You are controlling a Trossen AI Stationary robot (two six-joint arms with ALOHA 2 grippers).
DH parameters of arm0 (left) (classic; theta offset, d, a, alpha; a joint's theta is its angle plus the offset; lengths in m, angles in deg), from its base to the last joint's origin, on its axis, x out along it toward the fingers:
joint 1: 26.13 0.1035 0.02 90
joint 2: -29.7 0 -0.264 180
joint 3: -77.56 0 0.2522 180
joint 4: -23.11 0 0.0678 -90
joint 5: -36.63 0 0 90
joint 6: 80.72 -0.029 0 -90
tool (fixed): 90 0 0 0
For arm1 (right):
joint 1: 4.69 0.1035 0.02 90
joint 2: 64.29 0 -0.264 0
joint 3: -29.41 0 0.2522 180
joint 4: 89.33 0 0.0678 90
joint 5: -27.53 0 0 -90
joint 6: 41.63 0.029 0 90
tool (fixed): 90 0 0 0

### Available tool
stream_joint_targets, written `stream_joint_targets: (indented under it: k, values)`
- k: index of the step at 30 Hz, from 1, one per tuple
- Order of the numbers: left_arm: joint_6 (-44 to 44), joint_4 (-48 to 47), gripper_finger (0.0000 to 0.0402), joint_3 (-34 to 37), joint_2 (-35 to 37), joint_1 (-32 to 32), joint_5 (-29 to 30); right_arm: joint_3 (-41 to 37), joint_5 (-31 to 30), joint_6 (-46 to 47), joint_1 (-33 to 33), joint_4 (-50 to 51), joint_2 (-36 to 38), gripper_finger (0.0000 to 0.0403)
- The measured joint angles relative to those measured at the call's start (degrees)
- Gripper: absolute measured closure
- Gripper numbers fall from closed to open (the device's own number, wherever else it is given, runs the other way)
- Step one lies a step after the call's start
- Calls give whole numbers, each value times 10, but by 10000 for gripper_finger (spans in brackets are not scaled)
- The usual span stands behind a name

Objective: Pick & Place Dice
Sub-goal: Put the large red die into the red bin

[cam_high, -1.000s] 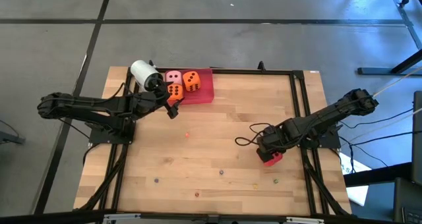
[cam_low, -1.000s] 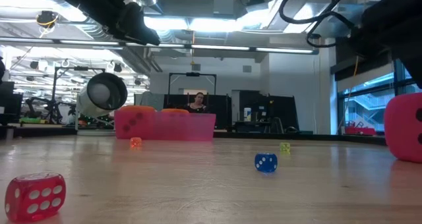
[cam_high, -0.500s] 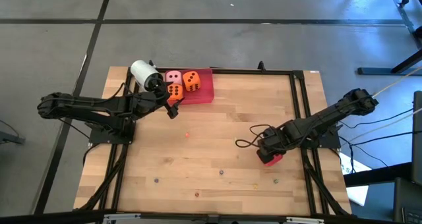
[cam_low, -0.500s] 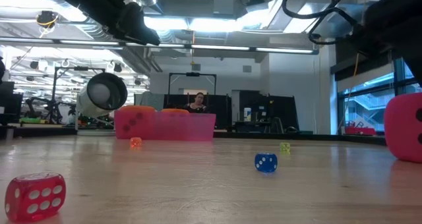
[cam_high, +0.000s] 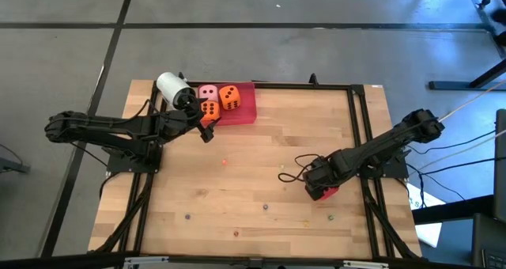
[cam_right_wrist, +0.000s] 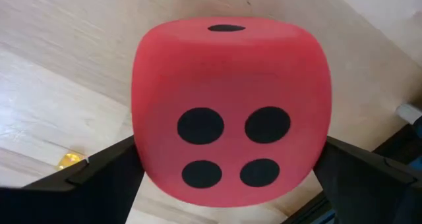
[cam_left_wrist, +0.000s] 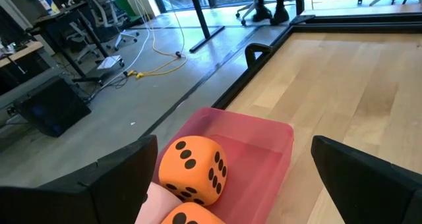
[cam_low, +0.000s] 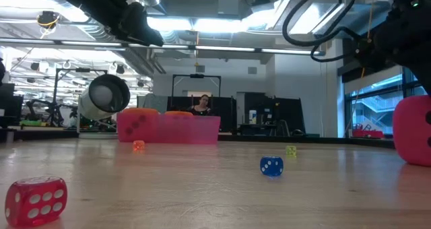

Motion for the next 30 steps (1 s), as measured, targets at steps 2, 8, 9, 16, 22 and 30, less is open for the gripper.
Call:
stream_joint_targets:
  k: [2, 8, 9, 16, 22, 30]
  values:
    - [0, 0, 5, 0, 0, 0, 0, -1, 0, 0, 0, -1, 0, 2]
    - [0, 0, 5, 0, 0, 0, 0, -1, -28, -14, 1, -2, -1, 2]
    - [0, 0, 5, 0, 0, 0, 0, -1, -31, -15, 1, -2, -1, 2]
    - [-4, 0, 5, 0, 0, 0, 0, -2, -36, -15, 1, -5, -1, 16]
    - [-17, 0, 5, 0, 0, 0, 0, -2, -45, -20, 1, -6, -1, 33]
    - [-19, 0, 5, 0, 0, 0, 0, 18, -89, -58, -14, -19, -5, 32]
